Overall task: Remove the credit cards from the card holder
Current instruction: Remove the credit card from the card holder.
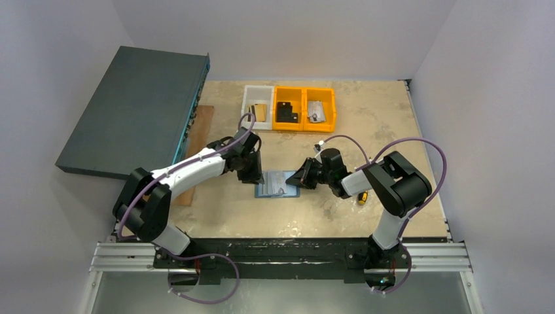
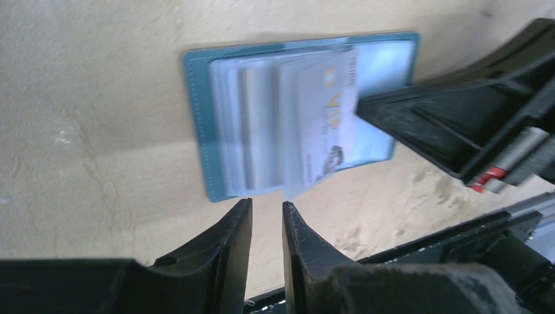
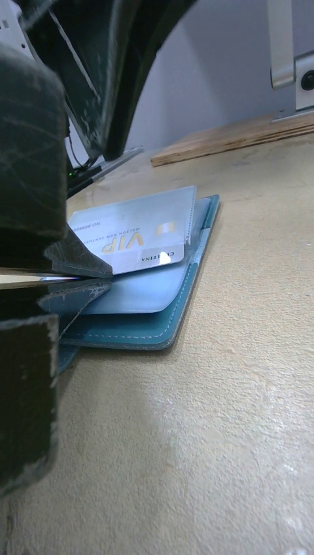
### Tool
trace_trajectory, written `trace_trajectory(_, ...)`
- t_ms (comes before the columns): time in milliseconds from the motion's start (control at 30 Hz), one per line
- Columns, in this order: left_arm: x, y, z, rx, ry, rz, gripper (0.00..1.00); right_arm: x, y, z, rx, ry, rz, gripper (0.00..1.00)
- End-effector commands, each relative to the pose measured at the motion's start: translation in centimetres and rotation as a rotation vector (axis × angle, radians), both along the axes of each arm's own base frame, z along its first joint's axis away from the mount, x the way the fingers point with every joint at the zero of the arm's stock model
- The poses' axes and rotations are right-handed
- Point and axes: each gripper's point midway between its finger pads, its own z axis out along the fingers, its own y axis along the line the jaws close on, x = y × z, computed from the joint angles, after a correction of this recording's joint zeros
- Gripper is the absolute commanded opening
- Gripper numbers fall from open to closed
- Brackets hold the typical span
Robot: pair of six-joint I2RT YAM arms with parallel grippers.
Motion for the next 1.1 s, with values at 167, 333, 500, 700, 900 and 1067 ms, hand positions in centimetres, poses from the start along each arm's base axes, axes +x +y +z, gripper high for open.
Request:
trace_trajectory(167,1.9,-3.9,1.5,-0.068,-0.049,-0.095,0.15,0.6,-0.8,-1.2,-0.059,-0.001,-0.016,0.00)
trace_trajectory(333,2.3,-4.2,-1.6,-0.045,-0.016,-0.090,0.05,0.6,-0.7,-1.2,-0.062,-0.002,-0.007,0.00)
trace_trajectory(500,1.8,-3.4,-3.8,0.004,0.033,-0.068,0.00,0.5,-0.5,-0.9,-0.049,-0.007,0.007,0.18)
trace_trajectory(700,1.1,-2.1,-5.4,0.077,0.090,-0.030,0.00,0.3,-0.2,-0.9,-0.024,-0.009,0.021,0.29)
trace_trajectory(900,0.8,-1.9,-6.0,0.086,0.111,-0.023,0.00,0.0,0.7,-1.1,0.026,0.003,0.060,0.28)
trace_trajectory(1067,0.6,-1.8,-6.2,0.090,0.118,-0.021,0.00,-0.4,1.3,-1.4,0.052,0.017,0.087,0.26)
